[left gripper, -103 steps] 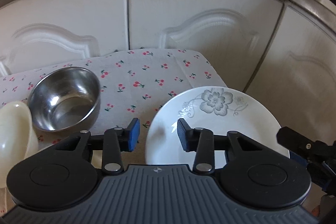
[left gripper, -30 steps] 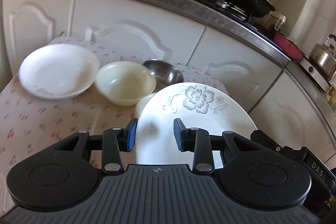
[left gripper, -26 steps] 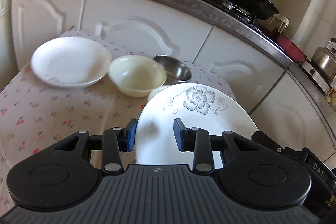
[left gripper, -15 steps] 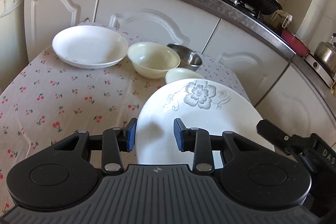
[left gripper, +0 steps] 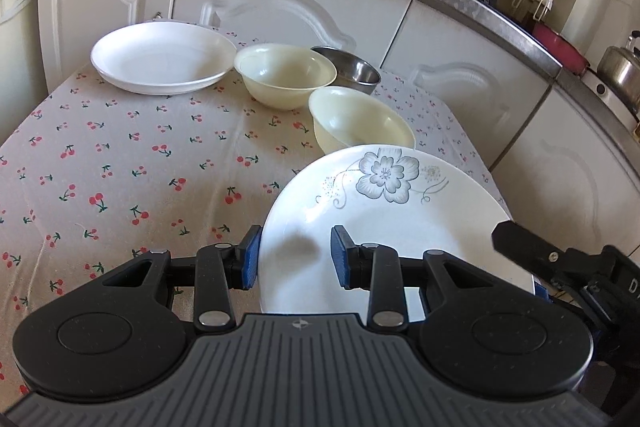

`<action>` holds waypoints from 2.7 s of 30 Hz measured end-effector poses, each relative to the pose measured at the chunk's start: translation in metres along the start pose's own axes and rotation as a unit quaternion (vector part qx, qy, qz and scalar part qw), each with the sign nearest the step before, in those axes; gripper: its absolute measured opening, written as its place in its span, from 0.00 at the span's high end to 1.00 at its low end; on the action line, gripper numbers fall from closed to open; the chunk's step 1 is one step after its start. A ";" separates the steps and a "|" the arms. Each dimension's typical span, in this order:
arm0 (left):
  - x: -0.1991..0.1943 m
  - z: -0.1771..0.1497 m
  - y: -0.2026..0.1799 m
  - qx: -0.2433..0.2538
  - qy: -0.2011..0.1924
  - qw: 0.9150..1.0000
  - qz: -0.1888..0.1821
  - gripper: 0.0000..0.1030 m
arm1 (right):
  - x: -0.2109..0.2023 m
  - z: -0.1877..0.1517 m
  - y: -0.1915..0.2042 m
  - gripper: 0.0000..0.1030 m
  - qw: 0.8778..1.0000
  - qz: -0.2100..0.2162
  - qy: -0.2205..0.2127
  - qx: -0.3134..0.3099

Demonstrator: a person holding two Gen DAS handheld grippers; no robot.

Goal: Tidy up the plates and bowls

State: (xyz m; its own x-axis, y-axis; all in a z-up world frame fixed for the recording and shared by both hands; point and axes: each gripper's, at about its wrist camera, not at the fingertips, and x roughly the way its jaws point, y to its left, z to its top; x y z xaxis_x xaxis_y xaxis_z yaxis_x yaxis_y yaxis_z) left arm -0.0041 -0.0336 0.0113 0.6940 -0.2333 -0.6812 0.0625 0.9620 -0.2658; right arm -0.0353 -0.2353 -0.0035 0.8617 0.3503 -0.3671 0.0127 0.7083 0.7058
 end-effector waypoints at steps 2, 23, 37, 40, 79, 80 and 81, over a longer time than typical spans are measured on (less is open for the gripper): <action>0.004 0.000 0.001 0.001 0.003 1.000 0.002 0.64 | 0.002 -0.002 0.000 0.37 1.000 -0.009 0.005 -0.009; -0.010 0.015 0.023 -0.004 -0.050 0.998 0.047 0.31 | -0.024 0.004 0.011 0.04 0.991 -0.057 -0.066 -0.106; 0.018 0.058 0.082 -0.089 -0.096 0.988 0.083 0.17 | 0.002 0.012 0.043 0.01 0.988 -0.046 -0.038 -0.141; 0.019 0.068 0.103 -0.122 -0.109 0.982 0.092 0.17 | 0.015 0.020 0.051 0.01 0.989 -0.037 -0.027 -0.141; 0.053 0.104 0.178 -0.221 -0.107 0.969 0.017 0.33 | 0.367 0.077 0.153 0.02 0.952 0.032 0.212 -0.221; 0.054 0.103 0.179 -0.220 -0.105 0.970 0.019 0.33 | 0.373 0.075 0.154 0.02 0.949 0.029 0.217 -0.225; 0.053 0.101 0.180 -0.219 -0.103 0.970 0.020 0.33 | 0.378 0.074 0.155 0.02 0.948 0.027 0.222 -0.228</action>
State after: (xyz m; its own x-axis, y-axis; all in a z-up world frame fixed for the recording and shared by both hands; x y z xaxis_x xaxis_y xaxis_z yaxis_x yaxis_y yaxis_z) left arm 0.1165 0.1420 -0.0033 0.8210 -0.1199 -0.5583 -0.2473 0.8066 -0.5368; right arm 0.3300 -0.0386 0.0123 0.5552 0.5449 -0.6283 -0.3335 0.8379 0.4320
